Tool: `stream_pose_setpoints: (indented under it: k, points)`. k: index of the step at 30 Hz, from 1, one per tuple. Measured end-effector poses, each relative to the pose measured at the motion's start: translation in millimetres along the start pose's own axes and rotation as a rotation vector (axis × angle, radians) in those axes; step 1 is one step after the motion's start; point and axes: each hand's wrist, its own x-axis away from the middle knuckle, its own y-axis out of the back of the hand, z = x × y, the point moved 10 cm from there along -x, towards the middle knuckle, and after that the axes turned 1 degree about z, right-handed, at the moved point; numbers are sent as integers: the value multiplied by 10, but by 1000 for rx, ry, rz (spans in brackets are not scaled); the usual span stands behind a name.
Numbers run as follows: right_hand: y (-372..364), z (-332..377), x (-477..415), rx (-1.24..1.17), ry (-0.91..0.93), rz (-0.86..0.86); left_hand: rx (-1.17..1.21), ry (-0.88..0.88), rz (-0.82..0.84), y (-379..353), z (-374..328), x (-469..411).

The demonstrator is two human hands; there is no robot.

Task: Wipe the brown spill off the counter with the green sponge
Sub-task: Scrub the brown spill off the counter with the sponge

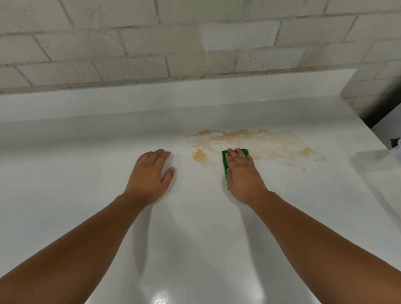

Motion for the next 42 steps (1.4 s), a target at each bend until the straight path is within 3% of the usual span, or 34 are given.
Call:
stream_pose_setpoints:
  k: [6,13,21,29,33,37,42]
  points:
    - [-87,265,154,-46,288,41,-10,60,43,-75,257,-162]
    - [-21,139,-359,-2,84,7,5,77,48,-112,436,-133]
    - [-130,718,-357,-92,387,21,15,66,31,-96,437,-135]
    - [-88,673,-754,-27,204,-5,18,56,3,-75,420,-151]
    - [-202,1023,-608,-104,386,29,32,44,-2,-57,420,-149]
    - [-180,898,-310,-46,541,46,55,52,18,-60,422,-134]
    - [-107,674,-593,-7,360,7,62,64,21,-60,414,-115]
